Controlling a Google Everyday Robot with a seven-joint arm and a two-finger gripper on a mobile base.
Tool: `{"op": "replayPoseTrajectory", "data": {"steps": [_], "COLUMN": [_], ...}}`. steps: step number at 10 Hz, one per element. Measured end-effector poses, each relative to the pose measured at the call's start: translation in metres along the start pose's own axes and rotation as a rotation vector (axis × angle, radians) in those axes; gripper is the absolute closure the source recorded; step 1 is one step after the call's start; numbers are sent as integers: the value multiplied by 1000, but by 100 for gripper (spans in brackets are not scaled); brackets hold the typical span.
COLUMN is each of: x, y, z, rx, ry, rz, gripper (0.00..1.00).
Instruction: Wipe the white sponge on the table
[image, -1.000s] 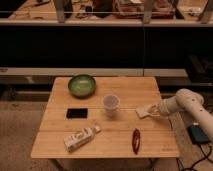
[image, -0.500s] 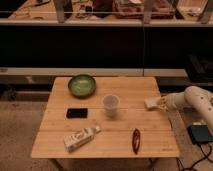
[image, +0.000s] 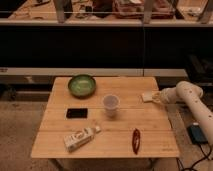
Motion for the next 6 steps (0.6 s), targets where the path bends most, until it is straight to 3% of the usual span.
{"op": "replayPoseTrajectory", "data": {"steps": [3, 6], "x": [-35, -70], "y": [-2, 28], "z": [17, 27], "rx": [-32, -114], "ry": [-52, -117], "rz": [-62, -145], "gripper": [100, 100]}}
